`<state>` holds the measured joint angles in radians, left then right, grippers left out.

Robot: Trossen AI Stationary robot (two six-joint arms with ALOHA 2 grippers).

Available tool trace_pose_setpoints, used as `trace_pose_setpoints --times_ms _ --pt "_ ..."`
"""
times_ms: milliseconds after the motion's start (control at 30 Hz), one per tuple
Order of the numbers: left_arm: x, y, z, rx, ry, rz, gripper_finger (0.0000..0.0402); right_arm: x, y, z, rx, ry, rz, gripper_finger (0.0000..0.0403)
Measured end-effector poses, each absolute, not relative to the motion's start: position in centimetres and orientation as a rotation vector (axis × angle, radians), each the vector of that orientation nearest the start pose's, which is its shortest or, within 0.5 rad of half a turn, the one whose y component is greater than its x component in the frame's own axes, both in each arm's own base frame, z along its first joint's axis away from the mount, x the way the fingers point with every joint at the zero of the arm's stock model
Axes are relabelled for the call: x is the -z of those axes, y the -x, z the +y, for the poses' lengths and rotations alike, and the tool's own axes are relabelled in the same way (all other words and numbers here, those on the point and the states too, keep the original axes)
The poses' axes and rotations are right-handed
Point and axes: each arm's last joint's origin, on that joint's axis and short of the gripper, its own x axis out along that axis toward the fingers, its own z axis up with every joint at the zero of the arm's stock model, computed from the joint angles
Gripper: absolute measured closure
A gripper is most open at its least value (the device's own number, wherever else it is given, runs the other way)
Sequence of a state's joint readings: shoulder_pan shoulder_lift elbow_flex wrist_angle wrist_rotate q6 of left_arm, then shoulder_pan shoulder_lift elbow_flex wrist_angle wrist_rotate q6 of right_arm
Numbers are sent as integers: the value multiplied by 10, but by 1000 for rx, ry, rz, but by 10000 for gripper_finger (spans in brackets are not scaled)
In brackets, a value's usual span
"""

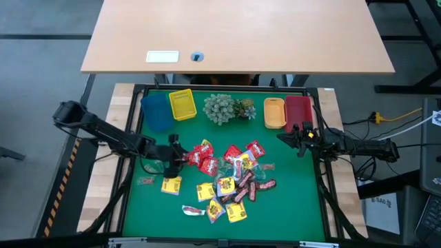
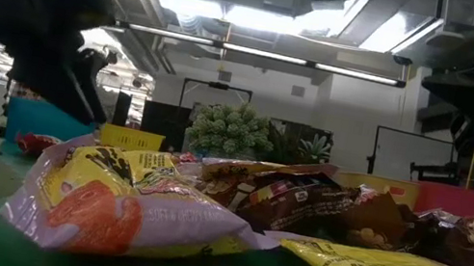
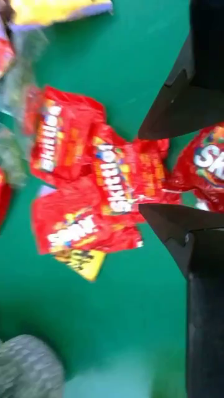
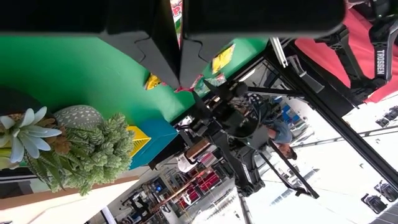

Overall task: Sort candy
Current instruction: Put the red candy into the yellow bin

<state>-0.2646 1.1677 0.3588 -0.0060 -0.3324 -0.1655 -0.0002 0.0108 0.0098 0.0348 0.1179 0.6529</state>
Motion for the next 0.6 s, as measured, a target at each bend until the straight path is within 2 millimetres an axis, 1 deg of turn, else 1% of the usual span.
trace_pose_setpoints --times_ms 100,600 --pt "-134 -190 -42 -139 -70 813 239 -169 -98 -3 101 -654 -69 391" --pt "-115 -193 -43 -165 -62 911 239 -169 -98 -3 99 -654 -65 391"
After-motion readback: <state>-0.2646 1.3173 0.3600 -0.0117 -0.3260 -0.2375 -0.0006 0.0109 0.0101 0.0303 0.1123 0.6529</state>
